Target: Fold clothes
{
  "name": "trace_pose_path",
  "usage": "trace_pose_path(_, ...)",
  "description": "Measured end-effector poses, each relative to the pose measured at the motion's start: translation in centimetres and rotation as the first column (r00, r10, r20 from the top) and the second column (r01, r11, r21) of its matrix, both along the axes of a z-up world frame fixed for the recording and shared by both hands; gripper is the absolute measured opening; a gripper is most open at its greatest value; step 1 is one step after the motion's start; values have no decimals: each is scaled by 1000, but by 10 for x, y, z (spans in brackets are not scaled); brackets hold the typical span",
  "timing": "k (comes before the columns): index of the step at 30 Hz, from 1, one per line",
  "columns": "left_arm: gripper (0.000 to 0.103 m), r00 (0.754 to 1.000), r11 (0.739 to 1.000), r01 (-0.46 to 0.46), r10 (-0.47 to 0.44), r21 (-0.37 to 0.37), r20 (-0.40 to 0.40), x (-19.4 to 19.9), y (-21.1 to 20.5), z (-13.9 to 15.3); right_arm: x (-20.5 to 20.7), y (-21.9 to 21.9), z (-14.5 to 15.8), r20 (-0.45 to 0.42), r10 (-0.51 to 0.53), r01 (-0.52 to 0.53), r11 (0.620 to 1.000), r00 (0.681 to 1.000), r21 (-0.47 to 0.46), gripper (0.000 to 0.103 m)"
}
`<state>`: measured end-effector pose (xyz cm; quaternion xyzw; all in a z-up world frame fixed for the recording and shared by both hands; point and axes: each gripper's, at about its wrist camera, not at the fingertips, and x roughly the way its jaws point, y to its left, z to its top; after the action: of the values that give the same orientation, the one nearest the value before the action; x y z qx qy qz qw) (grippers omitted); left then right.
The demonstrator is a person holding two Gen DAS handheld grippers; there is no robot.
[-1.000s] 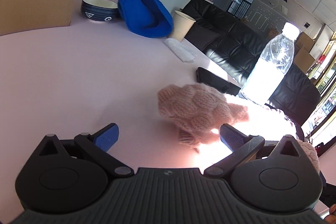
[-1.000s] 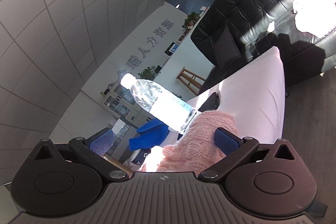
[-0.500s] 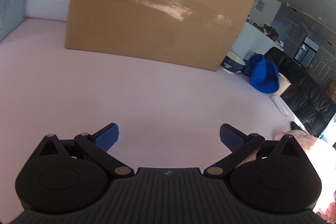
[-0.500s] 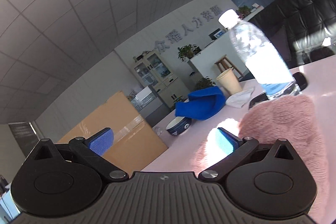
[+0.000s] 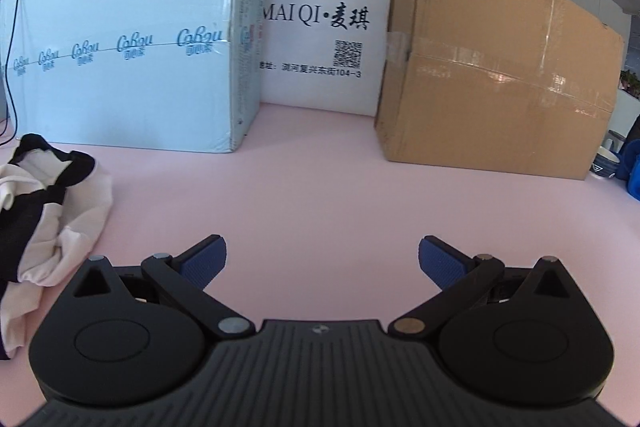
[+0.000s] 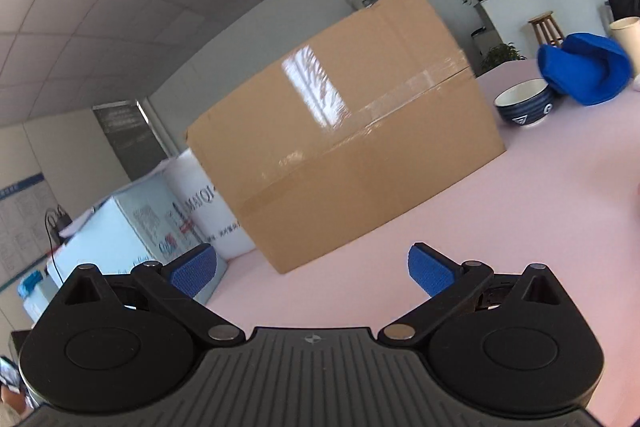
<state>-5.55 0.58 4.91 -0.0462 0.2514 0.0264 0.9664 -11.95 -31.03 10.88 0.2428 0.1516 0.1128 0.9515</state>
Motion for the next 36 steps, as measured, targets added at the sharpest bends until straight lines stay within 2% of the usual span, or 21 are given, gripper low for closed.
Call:
trace_pose_path(5, 103, 999, 999, -49, 49, 17, -16, -5, 19, -6, 25, 60, -5, -51, -4, -5, 987, 999, -159, 103)
trace_pose_path(10, 103, 997, 998, -53, 55, 39, -52, -2, 18, -16, 50, 101, -31, -127, -26, -9, 962, 992, -272, 103)
trace_pose_path(14, 103, 996, 999, -33, 35, 26, -79, 5, 13, -26, 72, 108, -58, -248, -62, -12, 958, 967, -287, 103)
trace_pose_path(16, 103, 995, 1000, -20, 21, 10, -94, 11, 8, -30, 77, 111, -64, -271, -77, -15, 947, 959, -322, 103)
trace_pose_path(18, 103, 993, 1000, -11, 9, -13, -117, 17, 1, -35, 81, 117, -70, -282, -108, -18, 912, 953, -410, 103)
trace_pose_path(20, 103, 991, 1000, -5, 3, -11, -136, 22, -6, -38, 83, 119, -73, -304, -112, -38, 894, 946, -446, 103)
trace_pose_path(26, 103, 986, 999, 0, 8, 49, -166, 31, -19, -42, 88, 128, -79, -316, -124, -64, 850, 940, -523, 103)
trace_pose_path(29, 103, 985, 997, 1, 11, 73, -170, 33, -24, -43, 92, 130, -81, -317, -127, -62, 850, 940, -524, 103)
trace_pose_path(36, 103, 987, 998, 1, 9, 58, -163, 30, -24, -43, 91, 128, -80, -314, -125, -60, 853, 941, -519, 103)
